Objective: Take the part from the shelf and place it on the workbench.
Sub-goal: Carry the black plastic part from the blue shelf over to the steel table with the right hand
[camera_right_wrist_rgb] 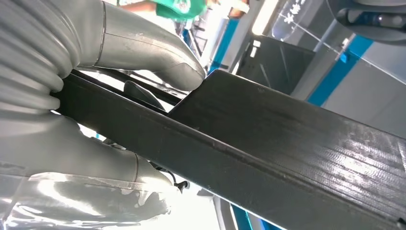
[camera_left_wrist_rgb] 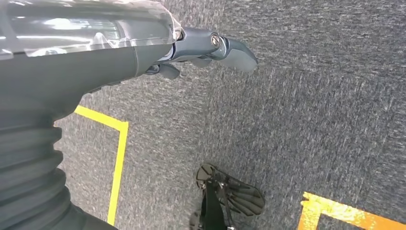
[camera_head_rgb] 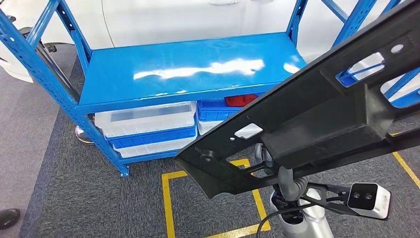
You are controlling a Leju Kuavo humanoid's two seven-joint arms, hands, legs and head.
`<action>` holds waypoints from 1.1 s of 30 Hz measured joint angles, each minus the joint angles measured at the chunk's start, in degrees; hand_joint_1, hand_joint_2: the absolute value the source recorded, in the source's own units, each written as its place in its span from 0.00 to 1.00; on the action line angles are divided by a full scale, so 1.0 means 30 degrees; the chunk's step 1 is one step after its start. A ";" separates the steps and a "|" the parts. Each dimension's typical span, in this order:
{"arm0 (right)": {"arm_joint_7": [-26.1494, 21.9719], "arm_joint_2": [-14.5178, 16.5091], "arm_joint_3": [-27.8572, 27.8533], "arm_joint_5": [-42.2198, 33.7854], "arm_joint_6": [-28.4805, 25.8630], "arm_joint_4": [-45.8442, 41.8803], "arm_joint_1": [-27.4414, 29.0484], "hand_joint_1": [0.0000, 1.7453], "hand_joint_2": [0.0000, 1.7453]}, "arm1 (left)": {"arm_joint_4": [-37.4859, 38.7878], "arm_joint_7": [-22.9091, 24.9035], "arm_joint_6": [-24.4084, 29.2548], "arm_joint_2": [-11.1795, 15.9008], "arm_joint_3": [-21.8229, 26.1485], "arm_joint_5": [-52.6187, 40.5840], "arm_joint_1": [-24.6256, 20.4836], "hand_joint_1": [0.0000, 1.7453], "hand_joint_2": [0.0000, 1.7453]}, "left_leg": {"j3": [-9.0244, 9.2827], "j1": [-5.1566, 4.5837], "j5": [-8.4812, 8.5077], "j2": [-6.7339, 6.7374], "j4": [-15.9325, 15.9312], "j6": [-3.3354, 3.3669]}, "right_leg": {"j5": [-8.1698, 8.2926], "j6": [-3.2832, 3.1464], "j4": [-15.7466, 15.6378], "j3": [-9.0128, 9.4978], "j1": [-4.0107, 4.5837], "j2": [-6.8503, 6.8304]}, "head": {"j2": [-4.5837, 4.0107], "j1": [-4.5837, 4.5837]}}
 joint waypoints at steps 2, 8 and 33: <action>-0.0002 0.0000 -0.0229 0.0440 0.0213 0.0024 0.0165 1.00 1.00 | 0.0000 -0.0153 0.0042 -0.0076 0.0013 -0.0011 0.0006 0.00 1.00 | -0.0195 -0.0013 0.0087 0.0068 0.0039 0.0078 | -0.1285 0.0176 0.2633 -0.1163 -0.0069 0.0009 | 0.0000 0.0002; -0.0004 0.0000 -0.0657 0.0922 0.0268 -0.0034 0.0464 1.00 1.00 | 0.0000 -0.0235 0.0447 -0.0309 0.0011 -0.0249 0.0022 0.00 1.00 | -0.0344 -0.0088 -0.0018 0.0543 0.0376 -0.0138 | 0.0611 0.0025 -0.0881 0.0911 -0.0070 -0.0665 | 0.0000 0.0000; -0.0004 0.0380 -0.0543 0.2761 -0.0869 -0.3801 0.1291 1.00 1.00 | -0.0007 -0.0106 0.2073 -0.0681 -0.0077 -0.1454 0.0344 0.00 1.00 | -0.0384 0.0042 0.0107 0.0199 0.0213 0.0079 | -0.1328 0.0088 0.3334 -0.1773 -0.0117 0.0275 | 0.0000 -0.0002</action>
